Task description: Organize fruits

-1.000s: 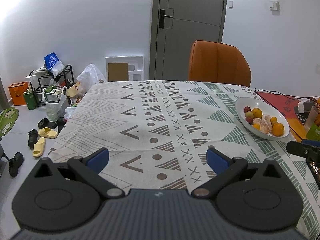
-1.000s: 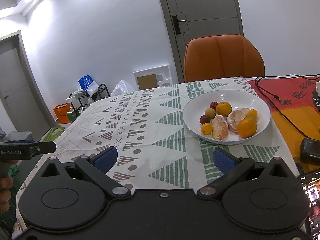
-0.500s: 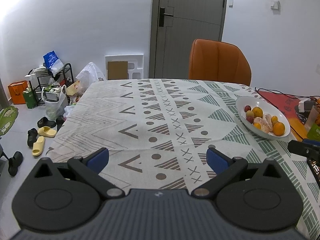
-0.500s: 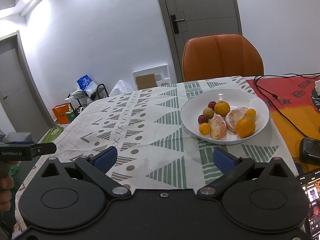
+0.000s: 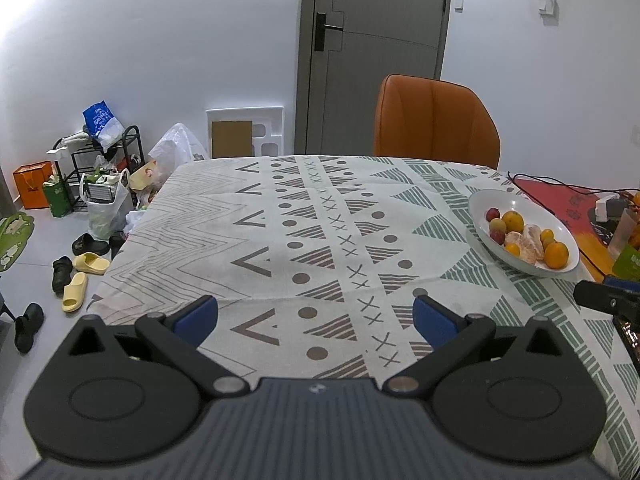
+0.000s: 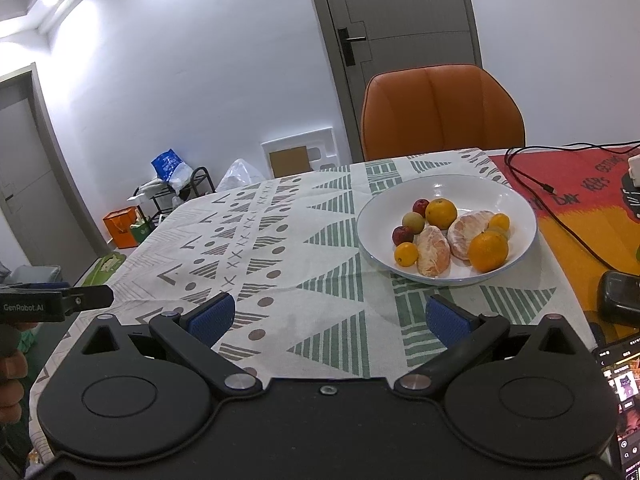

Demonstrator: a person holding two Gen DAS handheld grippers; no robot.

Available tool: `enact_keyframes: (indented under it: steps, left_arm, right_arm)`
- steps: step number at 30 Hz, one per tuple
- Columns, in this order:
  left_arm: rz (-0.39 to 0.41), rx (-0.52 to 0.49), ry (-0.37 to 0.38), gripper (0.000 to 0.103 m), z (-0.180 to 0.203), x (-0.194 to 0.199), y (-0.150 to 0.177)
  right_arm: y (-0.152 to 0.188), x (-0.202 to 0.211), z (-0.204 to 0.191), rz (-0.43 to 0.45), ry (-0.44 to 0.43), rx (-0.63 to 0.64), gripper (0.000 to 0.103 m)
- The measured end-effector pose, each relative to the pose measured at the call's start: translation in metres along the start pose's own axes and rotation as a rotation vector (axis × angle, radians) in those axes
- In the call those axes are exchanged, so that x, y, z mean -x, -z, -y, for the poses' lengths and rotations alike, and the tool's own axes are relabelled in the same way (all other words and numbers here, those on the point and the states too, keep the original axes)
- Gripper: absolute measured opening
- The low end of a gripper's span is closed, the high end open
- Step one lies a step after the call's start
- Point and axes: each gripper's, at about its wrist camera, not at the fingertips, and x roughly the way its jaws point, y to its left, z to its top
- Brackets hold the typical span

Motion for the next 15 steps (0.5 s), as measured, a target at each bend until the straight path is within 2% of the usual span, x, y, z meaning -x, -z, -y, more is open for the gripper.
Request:
enact_keyframes:
  steps: [15]
  left_arm:
    - [-0.007,0.011,-0.003,0.103,-0.0018,-0.0023,0.0014]
  right_arm:
    - [0.0010,-0.0016,-0.0006,-0.003,-0.002,-0.001,0.103]
